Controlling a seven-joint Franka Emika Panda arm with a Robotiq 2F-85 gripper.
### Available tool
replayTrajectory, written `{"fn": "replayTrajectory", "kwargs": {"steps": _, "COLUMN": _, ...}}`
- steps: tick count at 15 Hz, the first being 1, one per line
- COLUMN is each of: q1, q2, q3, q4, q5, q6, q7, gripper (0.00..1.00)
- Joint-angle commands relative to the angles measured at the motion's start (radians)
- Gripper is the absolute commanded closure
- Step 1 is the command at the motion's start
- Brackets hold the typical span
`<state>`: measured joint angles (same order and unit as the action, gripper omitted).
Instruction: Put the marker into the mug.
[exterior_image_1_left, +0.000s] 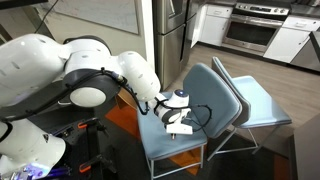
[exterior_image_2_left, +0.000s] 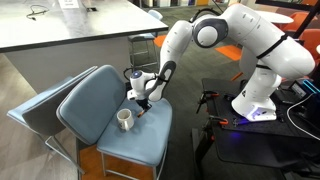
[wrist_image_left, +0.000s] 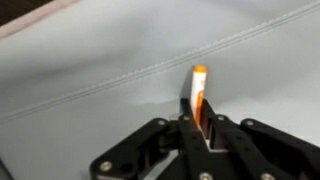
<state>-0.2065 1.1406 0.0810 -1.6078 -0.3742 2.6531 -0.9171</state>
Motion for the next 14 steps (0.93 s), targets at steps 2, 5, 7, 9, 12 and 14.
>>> {"fn": "replayTrajectory", "kwargs": {"steps": 2, "q1": 0.051, "q2": -0.045, "q3": -0.036, "q4": -0.035, "q5": -0.014, "q6": -0.017, "q7": 0.044, "gripper": 0.97}}
{"fn": "replayTrajectory", "kwargs": {"steps": 5, "q1": 0.096, "q2": -0.08, "q3": -0.067, "q4": -0.049, "q5": -0.027, "q6": -0.046, "q7": 0.085, "gripper": 0.97}}
{"fn": "replayTrajectory", "kwargs": {"steps": 7, "q1": 0.131, "q2": -0.118, "q3": -0.097, "q4": -0.063, "q5": -0.042, "q6": -0.082, "q7": 0.119, "gripper": 0.97}}
{"fn": "replayTrajectory", "kwargs": {"steps": 9, "q1": 0.152, "q2": -0.168, "q3": -0.109, "q4": -0.045, "q5": -0.049, "q6": -0.172, "q7": 0.132, "gripper": 0.97}}
{"fn": "replayTrajectory", "kwargs": {"steps": 12, "q1": 0.181, "q2": -0.248, "q3": -0.121, "q4": -0.031, "q5": -0.065, "q6": -0.309, "q7": 0.146, "gripper": 0.97}}
{"fn": "replayTrajectory", "kwargs": {"steps": 14, "q1": 0.195, "q2": -0.289, "q3": -0.118, "q4": -0.019, "q5": -0.082, "q6": -0.398, "q7": 0.143, "gripper": 0.97}}
